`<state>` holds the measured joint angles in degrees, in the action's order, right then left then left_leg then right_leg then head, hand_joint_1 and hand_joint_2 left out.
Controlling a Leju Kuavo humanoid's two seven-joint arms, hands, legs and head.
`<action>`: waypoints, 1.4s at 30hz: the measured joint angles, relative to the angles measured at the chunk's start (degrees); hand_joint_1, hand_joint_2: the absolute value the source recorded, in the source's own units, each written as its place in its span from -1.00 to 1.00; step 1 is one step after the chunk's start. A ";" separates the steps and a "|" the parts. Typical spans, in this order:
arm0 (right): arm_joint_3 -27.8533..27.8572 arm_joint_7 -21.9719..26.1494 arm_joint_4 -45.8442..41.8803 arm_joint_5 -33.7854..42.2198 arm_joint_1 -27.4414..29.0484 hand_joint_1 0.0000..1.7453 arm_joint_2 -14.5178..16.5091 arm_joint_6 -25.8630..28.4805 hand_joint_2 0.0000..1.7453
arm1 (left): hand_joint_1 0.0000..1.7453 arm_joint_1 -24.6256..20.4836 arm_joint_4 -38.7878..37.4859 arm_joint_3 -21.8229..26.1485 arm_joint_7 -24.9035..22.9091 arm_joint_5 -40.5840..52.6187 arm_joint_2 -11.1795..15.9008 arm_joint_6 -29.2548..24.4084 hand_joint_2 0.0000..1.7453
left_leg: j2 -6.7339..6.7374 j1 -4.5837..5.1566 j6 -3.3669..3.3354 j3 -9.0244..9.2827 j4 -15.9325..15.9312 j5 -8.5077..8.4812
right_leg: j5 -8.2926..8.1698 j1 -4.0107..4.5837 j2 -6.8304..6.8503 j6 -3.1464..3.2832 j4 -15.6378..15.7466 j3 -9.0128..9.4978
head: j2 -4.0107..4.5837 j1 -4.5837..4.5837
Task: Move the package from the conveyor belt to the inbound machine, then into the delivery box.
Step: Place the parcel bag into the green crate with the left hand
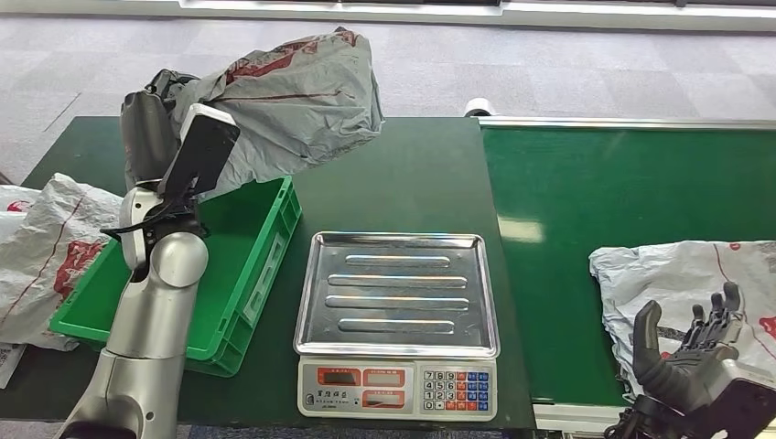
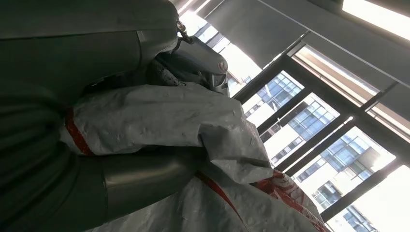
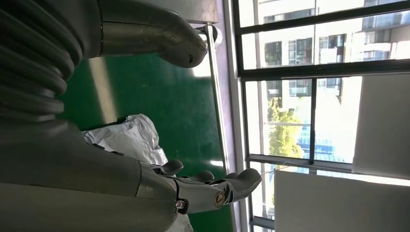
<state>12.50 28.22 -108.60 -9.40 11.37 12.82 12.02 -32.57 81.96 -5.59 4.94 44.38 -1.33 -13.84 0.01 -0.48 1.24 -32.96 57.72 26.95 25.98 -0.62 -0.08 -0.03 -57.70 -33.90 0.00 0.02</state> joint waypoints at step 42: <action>0.00 -3.49 -0.65 -2.55 0.60 -1.00 1.47 -0.67 1.00 | -1.00 3.59 -1.68 20.60 -8.43 15.75 3.93 -8.70 1.00 | 0.00 -0.01 0.02 -0.03 -0.01 -0.01 | 0.01 0.01 -0.02 0.01 -0.01 -0.02 | 0.00 0.00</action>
<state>12.50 24.73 -109.25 -11.94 11.97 14.29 11.35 -28.97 80.28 15.01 -3.48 60.13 2.60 -22.53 0.01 -0.49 1.26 -32.98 57.72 26.94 25.99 -0.61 -0.10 -0.02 -57.71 -33.92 0.00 0.02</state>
